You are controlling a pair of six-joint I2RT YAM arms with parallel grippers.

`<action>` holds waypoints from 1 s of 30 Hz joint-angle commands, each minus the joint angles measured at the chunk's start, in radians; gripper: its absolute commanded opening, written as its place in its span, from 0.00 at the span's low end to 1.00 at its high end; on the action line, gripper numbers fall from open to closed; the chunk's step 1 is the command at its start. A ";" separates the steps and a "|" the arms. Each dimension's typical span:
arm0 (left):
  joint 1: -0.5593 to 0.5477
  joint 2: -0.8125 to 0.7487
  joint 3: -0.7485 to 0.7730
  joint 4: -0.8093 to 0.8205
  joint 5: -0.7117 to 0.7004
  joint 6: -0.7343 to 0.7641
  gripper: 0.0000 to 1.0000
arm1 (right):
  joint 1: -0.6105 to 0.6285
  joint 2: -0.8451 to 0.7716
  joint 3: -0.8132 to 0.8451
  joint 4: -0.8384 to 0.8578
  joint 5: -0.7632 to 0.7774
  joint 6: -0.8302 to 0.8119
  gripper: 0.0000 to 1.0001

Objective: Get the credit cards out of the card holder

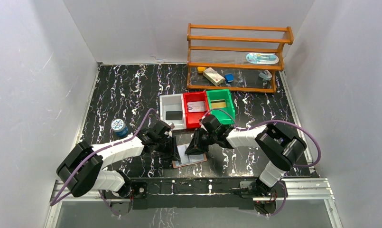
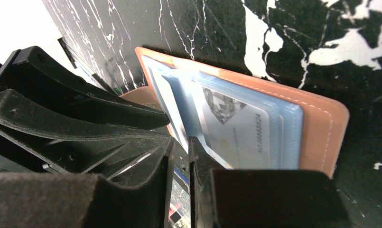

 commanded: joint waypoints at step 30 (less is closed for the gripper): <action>-0.005 0.005 -0.004 -0.028 0.003 0.018 0.20 | 0.001 -0.003 -0.037 0.076 -0.009 -0.011 0.14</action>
